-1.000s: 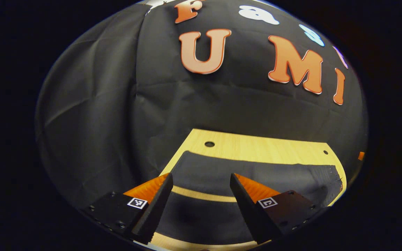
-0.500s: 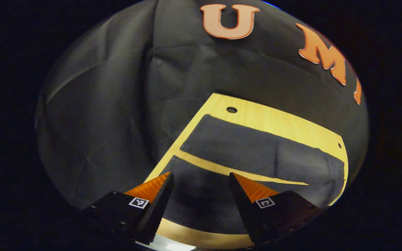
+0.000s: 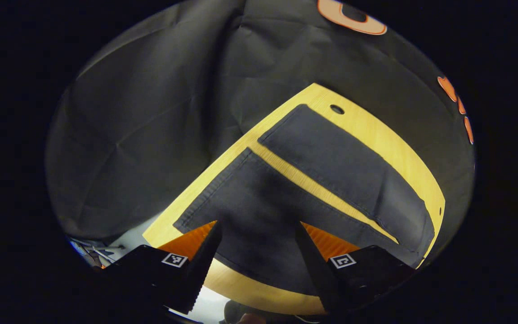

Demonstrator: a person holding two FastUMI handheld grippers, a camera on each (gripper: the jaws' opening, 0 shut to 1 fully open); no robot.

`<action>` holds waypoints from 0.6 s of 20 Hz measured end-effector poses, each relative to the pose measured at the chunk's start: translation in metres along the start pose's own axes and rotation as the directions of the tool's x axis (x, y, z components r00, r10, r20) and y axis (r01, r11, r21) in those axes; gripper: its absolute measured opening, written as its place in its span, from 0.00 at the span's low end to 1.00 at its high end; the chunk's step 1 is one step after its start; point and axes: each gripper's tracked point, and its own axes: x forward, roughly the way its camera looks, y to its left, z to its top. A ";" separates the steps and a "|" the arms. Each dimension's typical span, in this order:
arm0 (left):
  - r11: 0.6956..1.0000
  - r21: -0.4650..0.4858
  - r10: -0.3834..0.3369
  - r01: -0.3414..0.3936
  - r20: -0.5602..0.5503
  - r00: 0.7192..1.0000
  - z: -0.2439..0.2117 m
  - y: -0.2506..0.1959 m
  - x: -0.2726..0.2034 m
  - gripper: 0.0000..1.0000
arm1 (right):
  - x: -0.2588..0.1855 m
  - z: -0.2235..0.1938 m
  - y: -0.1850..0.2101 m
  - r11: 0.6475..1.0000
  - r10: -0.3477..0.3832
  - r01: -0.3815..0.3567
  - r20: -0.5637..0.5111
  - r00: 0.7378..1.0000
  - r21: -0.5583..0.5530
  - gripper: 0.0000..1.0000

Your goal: Grasp the waist and the cuffs of the jeans and fold them to make the two legs overlap; first hold the waist and fold one-third of the jeans toward the cuffs, then hold the cuffs and fold the remaining one-third in the same direction to finish folding.

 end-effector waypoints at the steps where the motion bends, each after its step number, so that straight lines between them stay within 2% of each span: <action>1: 1.000 -0.019 -0.003 0.003 -0.023 1.000 -0.003 0.001 0.003 0.99 | 0.006 -0.001 -0.008 1.000 -0.010 0.011 -0.021 1.000 0.019 0.98; 6: 0.997 -0.078 0.020 -0.028 -0.110 0.994 -0.017 0.011 0.014 0.99 | 0.031 -0.004 -0.039 0.992 -0.041 0.054 -0.106 0.993 0.118 0.99; 12: 0.984 -0.161 0.035 -0.073 -0.228 0.973 -0.033 0.021 0.022 0.99 | 0.066 -0.008 -0.072 0.975 -0.082 0.120 -0.196 0.977 0.188 0.99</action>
